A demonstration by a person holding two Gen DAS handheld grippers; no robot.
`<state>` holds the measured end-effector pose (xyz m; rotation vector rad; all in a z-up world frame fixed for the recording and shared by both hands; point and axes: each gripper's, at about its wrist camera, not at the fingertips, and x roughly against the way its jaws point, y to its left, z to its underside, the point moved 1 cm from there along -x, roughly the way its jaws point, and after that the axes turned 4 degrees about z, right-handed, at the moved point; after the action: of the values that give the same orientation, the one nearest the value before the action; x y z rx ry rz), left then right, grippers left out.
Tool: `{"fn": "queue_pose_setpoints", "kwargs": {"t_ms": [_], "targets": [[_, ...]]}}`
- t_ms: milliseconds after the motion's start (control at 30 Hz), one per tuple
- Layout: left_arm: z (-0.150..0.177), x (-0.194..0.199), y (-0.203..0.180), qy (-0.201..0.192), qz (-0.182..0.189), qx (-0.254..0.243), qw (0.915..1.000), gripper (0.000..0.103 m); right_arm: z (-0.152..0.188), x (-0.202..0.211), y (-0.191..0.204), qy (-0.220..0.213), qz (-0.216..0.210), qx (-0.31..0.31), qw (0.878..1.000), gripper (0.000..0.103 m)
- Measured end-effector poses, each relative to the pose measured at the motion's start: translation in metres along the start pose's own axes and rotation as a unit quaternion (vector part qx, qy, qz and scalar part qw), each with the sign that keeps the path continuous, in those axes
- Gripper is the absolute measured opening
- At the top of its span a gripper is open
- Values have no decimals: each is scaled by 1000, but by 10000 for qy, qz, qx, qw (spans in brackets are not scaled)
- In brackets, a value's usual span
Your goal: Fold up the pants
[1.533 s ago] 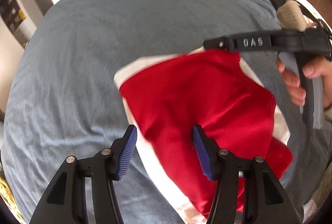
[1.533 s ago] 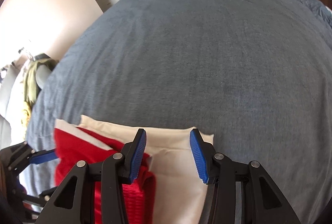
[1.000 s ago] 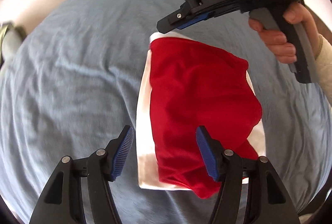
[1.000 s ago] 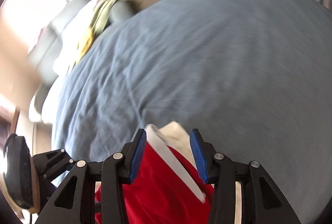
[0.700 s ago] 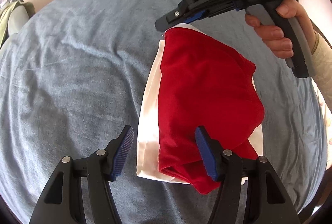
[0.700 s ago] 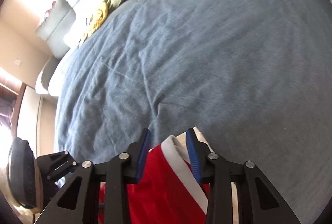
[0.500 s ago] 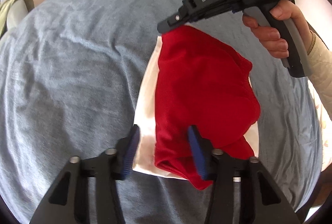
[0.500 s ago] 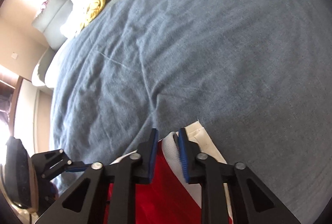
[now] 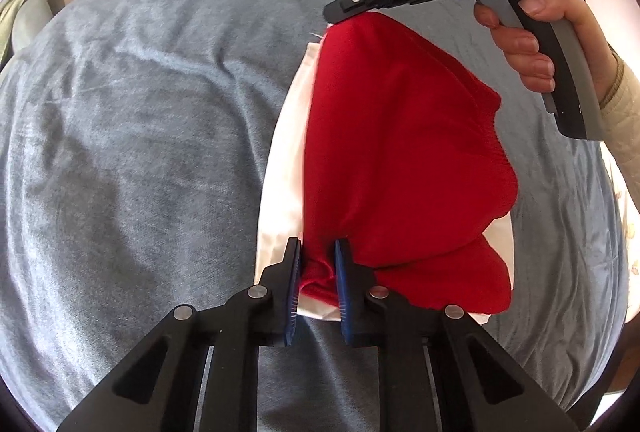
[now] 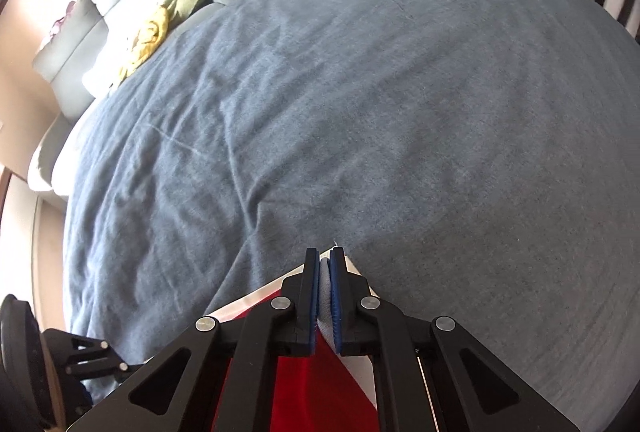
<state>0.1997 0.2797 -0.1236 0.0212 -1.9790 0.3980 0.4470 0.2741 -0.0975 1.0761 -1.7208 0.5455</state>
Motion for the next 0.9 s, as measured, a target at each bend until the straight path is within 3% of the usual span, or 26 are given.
{"fn": "queue_pose_setpoints", "kwargs": {"t_ms": [67,133,200,267,433,467,633,767,900], "targets": [[2,4,3,2,-51,32,10000,23,0,-1,-1,-30,144,-24,9999,7],[2,14,4,-74,-295,8,9995,35,0,4,-4,-133,326,-92,9993,9],[2,24,3,-188,-532,-83,9984,40,1,12,-7,-273,589,-169,9977,16],[2,35,1,-293,-721,-174,9968,42,3,27,-11,-552,938,-309,9936,37],[1,61,-13,-636,-935,-476,9924,50,20,79,-19,-1203,1382,-714,9805,42],[0,65,-18,-701,-943,-559,9915,51,28,93,-20,-1343,1416,-821,9773,49],[-14,80,-42,-1113,-865,-925,9857,58,77,147,-18,-1853,1581,-1208,9623,61],[-13,93,-68,-1524,-855,-1192,9774,66,124,181,-16,-2227,1709,-1808,9426,72],[-4,100,-93,-1717,-766,-1426,9718,75,174,203,-9,-2356,1962,-2280,9241,73]]}}
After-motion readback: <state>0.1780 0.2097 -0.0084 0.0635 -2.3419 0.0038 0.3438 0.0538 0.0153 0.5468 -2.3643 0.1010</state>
